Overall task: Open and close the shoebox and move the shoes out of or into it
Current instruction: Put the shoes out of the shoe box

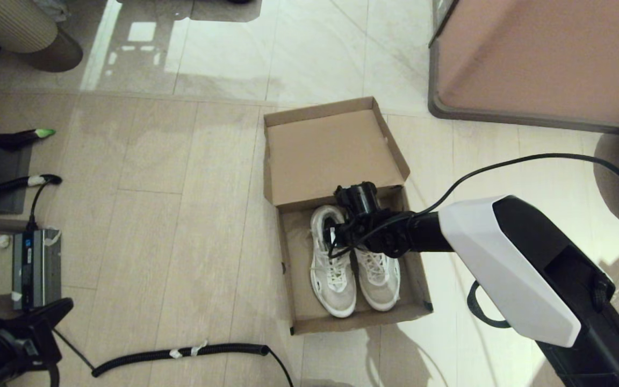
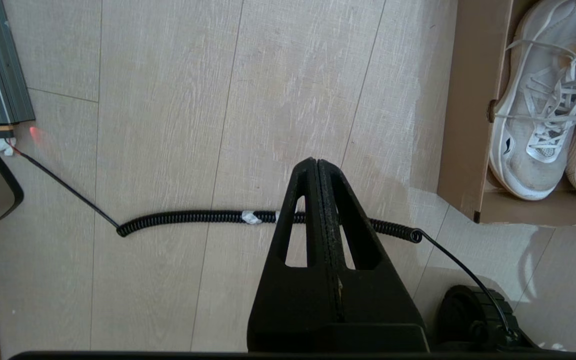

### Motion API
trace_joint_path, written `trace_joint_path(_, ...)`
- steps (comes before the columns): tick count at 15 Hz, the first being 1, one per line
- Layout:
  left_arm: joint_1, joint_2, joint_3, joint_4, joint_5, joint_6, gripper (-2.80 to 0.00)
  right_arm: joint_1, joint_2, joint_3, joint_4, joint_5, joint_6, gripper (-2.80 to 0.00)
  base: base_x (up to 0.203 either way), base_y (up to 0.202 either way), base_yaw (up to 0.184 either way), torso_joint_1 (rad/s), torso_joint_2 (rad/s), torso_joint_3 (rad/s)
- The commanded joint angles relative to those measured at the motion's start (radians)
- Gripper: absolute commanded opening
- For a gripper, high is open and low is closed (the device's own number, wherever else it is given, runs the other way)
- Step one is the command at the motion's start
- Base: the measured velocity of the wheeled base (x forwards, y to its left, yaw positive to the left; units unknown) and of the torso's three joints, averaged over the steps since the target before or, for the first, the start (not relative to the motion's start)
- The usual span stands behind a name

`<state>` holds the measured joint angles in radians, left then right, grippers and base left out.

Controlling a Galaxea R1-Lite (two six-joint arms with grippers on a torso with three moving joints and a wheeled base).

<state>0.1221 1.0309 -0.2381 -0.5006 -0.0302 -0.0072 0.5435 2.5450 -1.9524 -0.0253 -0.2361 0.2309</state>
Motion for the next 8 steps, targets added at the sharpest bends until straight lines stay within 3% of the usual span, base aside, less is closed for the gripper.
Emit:
trace_joint_path(1,0.001,-0.005,0.0,-0.003,0.0,-0.002,-2.8,-0.01,0.047,-0.008,-0.001,-0.003,0.002,0.0,0.0,0.0,0.0,0.0,0.0,0.0)
trace_joint_path(2,0.001,-0.006,0.002,-0.003,0.0,-0.003,-2.8,-0.016,0.054,-0.008,-0.002,-0.003,0.002,0.0,0.0,0.0,0.0,0.0,0.0,0.0)
trace_joint_path(3,0.001,-0.005,0.0,-0.003,0.0,-0.004,-2.8,-0.016,0.054,-0.008,-0.005,-0.003,0.002,-2.8,0.0,0.0,0.0,0.0,0.0,0.0)
trace_joint_path(8,0.001,-0.005,0.002,-0.004,-0.002,-0.007,-2.8,-0.008,0.0,0.0,0.003,-0.002,0.003,-2.8,0.0,0.0,0.0,0.0,0.0,0.0)
